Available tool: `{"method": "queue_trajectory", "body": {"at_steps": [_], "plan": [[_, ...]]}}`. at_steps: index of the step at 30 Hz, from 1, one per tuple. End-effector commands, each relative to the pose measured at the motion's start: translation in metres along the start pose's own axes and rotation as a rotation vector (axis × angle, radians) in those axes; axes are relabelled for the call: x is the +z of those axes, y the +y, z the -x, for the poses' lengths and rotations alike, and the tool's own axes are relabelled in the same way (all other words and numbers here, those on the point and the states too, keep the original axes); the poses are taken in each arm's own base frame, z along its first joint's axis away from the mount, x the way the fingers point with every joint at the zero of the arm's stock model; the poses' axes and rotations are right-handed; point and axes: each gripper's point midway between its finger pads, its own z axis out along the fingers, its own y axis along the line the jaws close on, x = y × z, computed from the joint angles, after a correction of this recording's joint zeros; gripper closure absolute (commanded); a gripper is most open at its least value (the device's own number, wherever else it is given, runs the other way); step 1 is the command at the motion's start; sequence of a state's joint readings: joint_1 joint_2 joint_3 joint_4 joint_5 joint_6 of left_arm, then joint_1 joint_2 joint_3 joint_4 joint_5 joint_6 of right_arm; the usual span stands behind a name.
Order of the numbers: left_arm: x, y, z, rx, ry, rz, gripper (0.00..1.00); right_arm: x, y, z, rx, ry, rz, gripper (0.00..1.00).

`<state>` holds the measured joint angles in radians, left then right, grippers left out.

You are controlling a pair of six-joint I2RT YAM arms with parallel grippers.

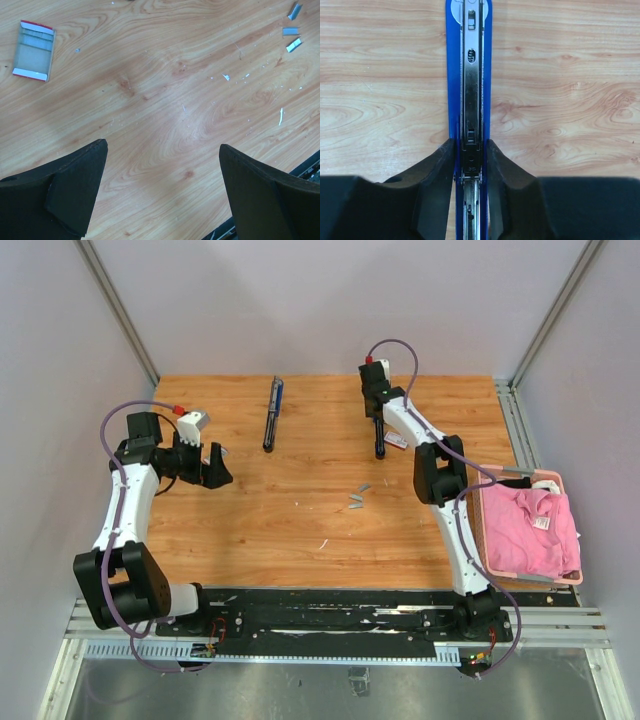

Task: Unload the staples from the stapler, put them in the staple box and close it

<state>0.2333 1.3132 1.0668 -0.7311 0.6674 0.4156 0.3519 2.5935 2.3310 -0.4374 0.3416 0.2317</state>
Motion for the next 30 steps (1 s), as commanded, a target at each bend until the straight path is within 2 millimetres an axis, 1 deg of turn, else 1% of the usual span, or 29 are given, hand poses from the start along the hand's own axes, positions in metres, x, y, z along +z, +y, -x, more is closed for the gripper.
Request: {"method": "queue_trajectory", "body": {"at_steps": [1,3,5,8,9,10,12,14,15,19,21,22,25,26,27,28,30], "plan": [[0.0,-0.003,0.002,0.022,-0.02,-0.022,0.02,0.0,-0.006,0.02,0.008,-0.054,-0.007,0.64],[-0.001,-0.003,0.003,0.025,-0.026,-0.021,0.02,-0.008,-0.006,0.027,0.004,-0.061,0.009,0.57],[-0.003,-0.004,0.004,0.029,-0.029,-0.016,0.02,-0.02,-0.008,0.039,0.006,-0.078,0.026,0.51],[-0.006,-0.002,0.007,0.037,-0.038,0.006,0.02,-0.05,-0.013,0.062,-0.002,-0.119,0.058,0.46],[-0.007,0.0,0.009,0.039,-0.043,0.02,0.02,-0.062,-0.016,0.068,-0.012,-0.127,0.066,0.44],[-0.008,0.002,0.011,0.039,-0.048,0.036,0.02,-0.08,-0.021,0.079,-0.023,-0.146,0.07,0.43],[-0.009,0.01,0.016,0.046,-0.056,0.078,0.02,-0.114,-0.031,0.092,-0.063,-0.168,0.088,0.4],[-0.011,0.022,0.022,0.051,-0.049,0.128,0.02,-0.147,-0.038,0.096,-0.123,-0.184,0.126,0.34],[-0.012,0.029,0.026,0.056,-0.042,0.159,0.02,-0.162,-0.043,0.094,-0.156,-0.19,0.136,0.3],[-0.013,0.059,0.04,0.063,-0.013,0.266,0.02,-0.211,-0.057,0.074,-0.316,-0.201,0.205,0.12],[-0.01,0.075,0.048,0.07,-0.004,0.306,0.02,-0.227,-0.063,0.058,-0.391,-0.184,0.227,0.09],[-0.008,0.082,0.052,0.074,0.002,0.319,0.02,-0.233,-0.066,0.047,-0.42,-0.167,0.237,0.09],[0.003,0.104,0.062,0.083,0.035,0.343,0.01,-0.243,-0.069,0.01,-0.507,-0.118,0.304,0.08],[0.008,0.112,0.063,0.079,0.051,0.347,0.02,-0.246,-0.069,-0.002,-0.531,-0.102,0.325,0.08],[0.012,0.121,0.069,0.08,0.059,0.358,0.04,-0.247,-0.069,-0.017,-0.559,-0.078,0.348,0.08],[0.018,0.129,0.069,0.07,0.077,0.365,0.05,-0.246,-0.068,-0.028,-0.575,-0.061,0.366,0.09],[0.028,0.147,0.073,0.047,0.105,0.393,0.1,-0.245,-0.068,-0.044,-0.6,-0.043,0.384,0.09]]}}
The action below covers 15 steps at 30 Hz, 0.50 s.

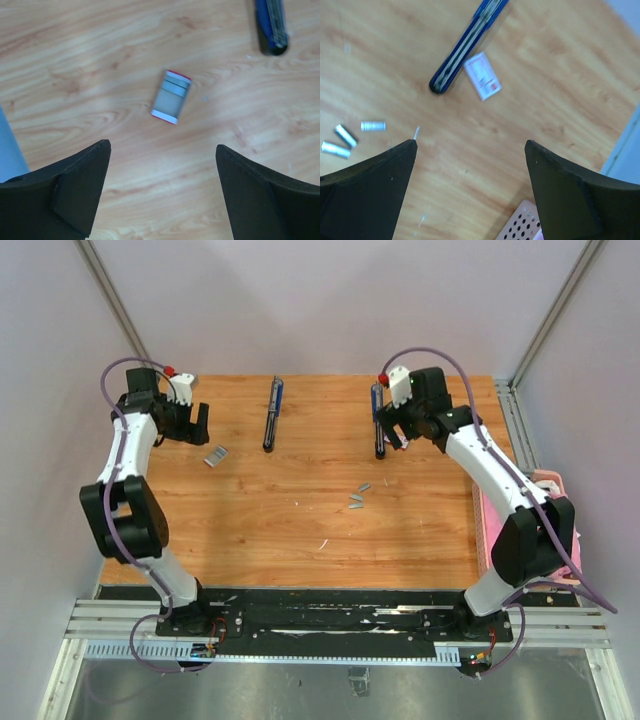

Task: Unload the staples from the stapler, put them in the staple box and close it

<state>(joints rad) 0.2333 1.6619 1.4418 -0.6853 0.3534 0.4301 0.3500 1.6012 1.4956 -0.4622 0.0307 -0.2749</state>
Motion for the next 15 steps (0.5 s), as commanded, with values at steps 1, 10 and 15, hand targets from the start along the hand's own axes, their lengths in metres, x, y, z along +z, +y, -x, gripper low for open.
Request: {"method": "queue_trajectory", "body": {"at_steps": [1,10,15], "plan": [[0.027,0.037,0.008,-0.011,0.065,0.086,0.12,0.005,0.023,-0.053,-0.111,0.108,0.128,0.09],[0.071,0.06,0.007,-0.071,0.128,0.104,0.3,0.005,0.034,-0.055,-0.09,0.133,0.197,0.12],[0.094,0.058,-0.016,-0.048,0.198,0.083,0.37,0.0,0.036,-0.055,-0.09,0.123,0.208,0.12]]}}
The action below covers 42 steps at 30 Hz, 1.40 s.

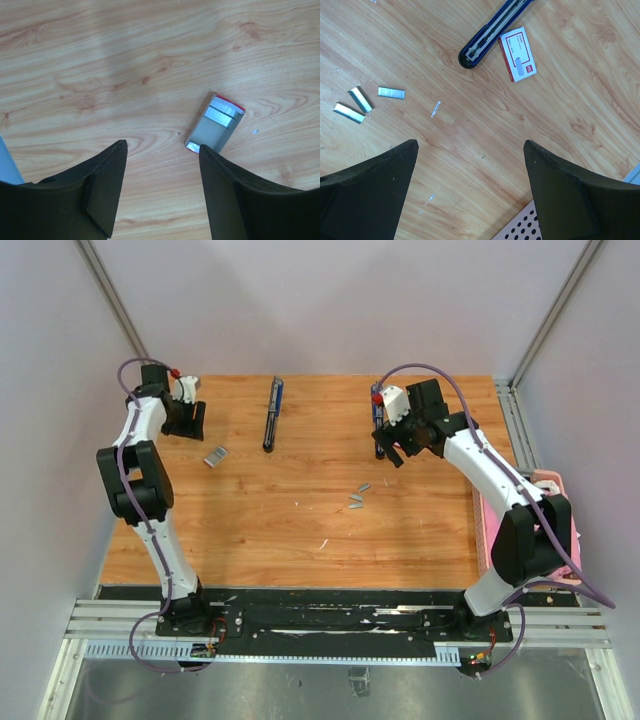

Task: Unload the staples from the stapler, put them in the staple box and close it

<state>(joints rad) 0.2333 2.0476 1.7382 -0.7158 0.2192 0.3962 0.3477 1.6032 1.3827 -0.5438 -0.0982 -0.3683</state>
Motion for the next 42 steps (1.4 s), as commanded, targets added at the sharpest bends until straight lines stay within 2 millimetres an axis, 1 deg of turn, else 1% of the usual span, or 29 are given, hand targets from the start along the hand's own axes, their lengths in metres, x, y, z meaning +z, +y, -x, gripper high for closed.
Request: {"method": "queue_trajectory", "body": {"at_steps": [1,4,9,12,18,27,29,33,42], "plan": [[0.016,0.0,-0.009,0.033,0.054,-0.003,0.37,-0.009,-0.001,0.001,-0.002,-0.013,0.019,0.12],[0.027,-0.006,-0.017,0.061,0.085,-0.027,0.37,-0.012,-0.001,0.0,-0.002,-0.016,0.016,0.12],[0.039,-0.017,-0.023,0.093,0.113,-0.056,0.38,-0.01,-0.001,-0.002,0.001,-0.011,0.019,0.12],[0.044,-0.019,-0.025,0.106,0.127,-0.052,0.39,-0.008,0.001,-0.003,0.002,-0.007,0.026,0.12],[0.054,-0.019,-0.028,0.106,0.142,-0.052,0.48,-0.006,0.001,-0.005,0.005,0.0,0.03,0.12],[0.06,-0.022,-0.036,0.111,0.159,-0.074,0.54,-0.002,0.001,-0.007,0.006,0.012,0.031,0.13],[0.061,-0.024,-0.037,0.112,0.162,-0.083,0.57,-0.001,0.002,-0.007,0.005,0.014,0.032,0.12],[0.061,-0.029,-0.04,0.123,0.165,-0.108,0.67,-0.001,0.001,-0.008,0.006,0.017,0.03,0.13],[0.062,-0.037,-0.054,0.143,0.195,-0.157,0.84,-0.001,0.001,-0.008,0.012,0.016,0.029,0.13]]}}
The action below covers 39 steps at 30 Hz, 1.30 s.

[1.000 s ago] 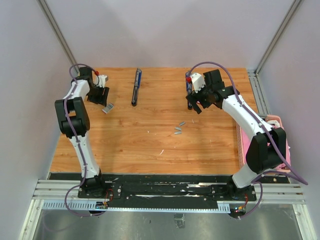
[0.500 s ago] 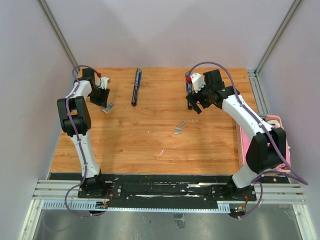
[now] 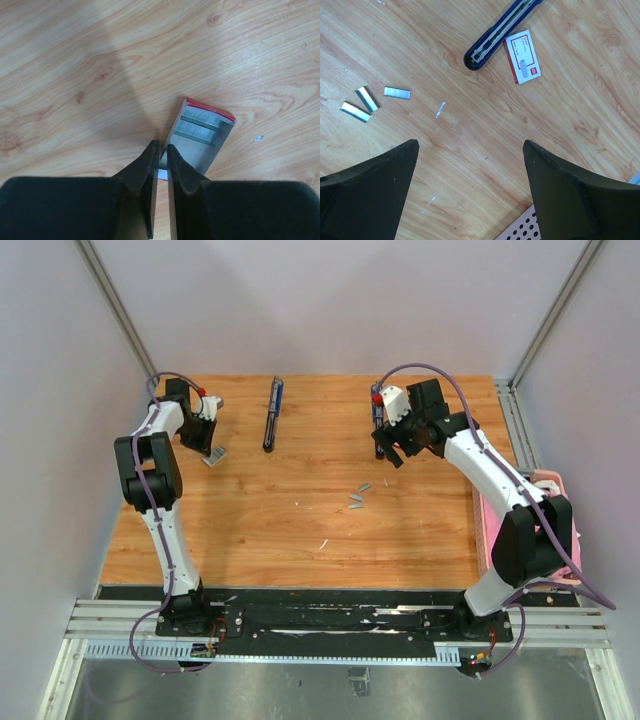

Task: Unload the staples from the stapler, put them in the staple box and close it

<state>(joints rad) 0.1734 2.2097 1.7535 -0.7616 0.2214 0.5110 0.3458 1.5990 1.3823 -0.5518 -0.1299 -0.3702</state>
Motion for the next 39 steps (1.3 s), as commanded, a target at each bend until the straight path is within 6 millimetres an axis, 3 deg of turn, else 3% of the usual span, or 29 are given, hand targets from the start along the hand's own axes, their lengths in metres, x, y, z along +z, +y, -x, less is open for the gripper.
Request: {"method": "queue_trajectory", "body": {"at_steps": [1,7,15,26,39], "plan": [[0.005,-0.01,-0.011,0.024,0.026,-0.056,0.86,0.0,-0.004,-0.008,0.014,0.023,-0.002,0.13],[0.001,-0.02,-0.015,0.047,0.022,-0.097,1.0,-0.002,-0.005,-0.007,0.017,0.02,-0.007,0.13],[-0.01,-0.056,-0.025,0.125,0.008,-0.189,1.0,-0.003,-0.003,-0.006,0.02,0.013,-0.001,0.13],[-0.008,-0.141,-0.04,0.315,0.06,-0.31,1.0,0.0,0.009,-0.009,-0.014,0.008,0.071,0.13],[0.0,-0.249,-0.013,0.593,0.077,-0.351,1.0,0.005,0.008,-0.015,-0.021,0.021,0.084,0.13]]}}
